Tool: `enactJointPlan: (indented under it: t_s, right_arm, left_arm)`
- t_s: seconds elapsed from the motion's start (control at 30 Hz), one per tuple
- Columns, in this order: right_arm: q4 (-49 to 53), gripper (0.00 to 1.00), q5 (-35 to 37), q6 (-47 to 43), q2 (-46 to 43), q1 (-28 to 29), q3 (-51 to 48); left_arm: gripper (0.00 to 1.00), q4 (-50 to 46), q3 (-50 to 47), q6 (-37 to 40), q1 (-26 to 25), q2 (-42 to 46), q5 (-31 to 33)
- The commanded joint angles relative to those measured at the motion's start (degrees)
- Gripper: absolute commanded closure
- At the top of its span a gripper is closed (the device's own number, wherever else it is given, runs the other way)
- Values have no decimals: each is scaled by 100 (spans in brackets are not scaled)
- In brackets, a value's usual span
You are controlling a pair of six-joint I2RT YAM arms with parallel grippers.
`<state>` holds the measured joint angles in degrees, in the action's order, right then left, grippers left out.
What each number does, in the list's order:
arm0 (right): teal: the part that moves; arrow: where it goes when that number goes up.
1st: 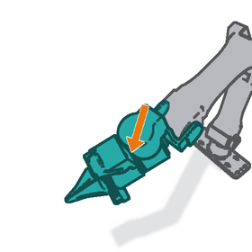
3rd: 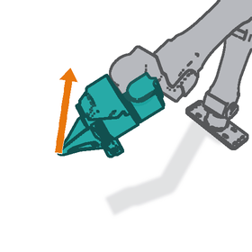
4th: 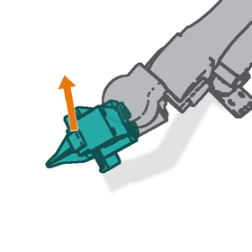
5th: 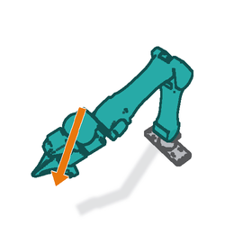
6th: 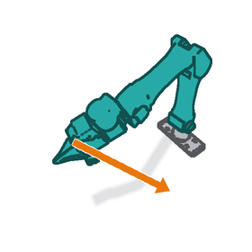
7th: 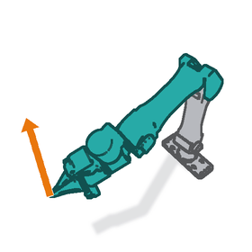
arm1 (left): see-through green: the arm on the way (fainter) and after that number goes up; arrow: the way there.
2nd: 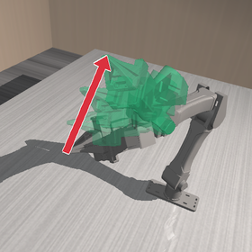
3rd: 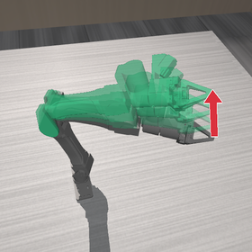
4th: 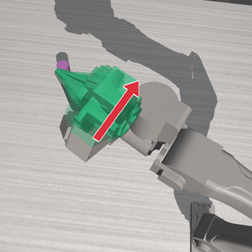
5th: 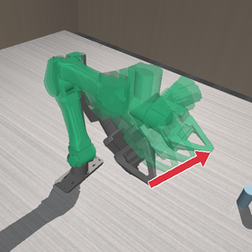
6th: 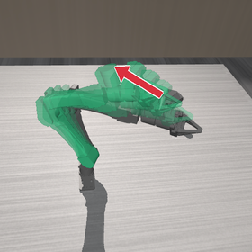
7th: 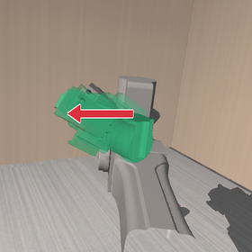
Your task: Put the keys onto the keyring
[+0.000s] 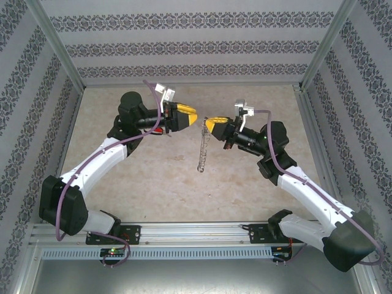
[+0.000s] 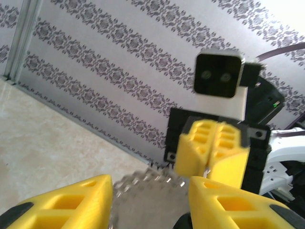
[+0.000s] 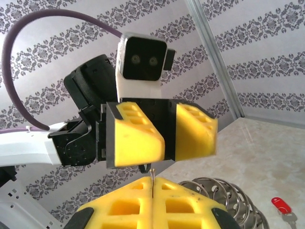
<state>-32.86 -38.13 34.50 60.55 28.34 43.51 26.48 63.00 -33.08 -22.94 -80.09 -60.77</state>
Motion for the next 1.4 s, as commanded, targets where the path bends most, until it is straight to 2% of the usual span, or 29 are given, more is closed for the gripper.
enactJointPlan:
  t_s: [0.0,0.73,0.97,1.13,1.37]
  right_arm:
    - [-372,100,165,-31,61,58,233]
    - [-376,100,244,-84,110,67,247]
    - [-372,100,236,-66,94,67,229]
    - [-386,100,227,-62,95,66,236]
    - [-395,100,227,-53,106,67,235]
  left_arm:
    - [55,723,29,-339,-127,65,-104]
    - [58,-178,72,311,-423,-19,-381]
    - [68,-182,96,332,-458,-24,-374]
    - [81,-184,125,337,-477,-55,-398]
    - [91,-194,155,365,-520,-68,-427]
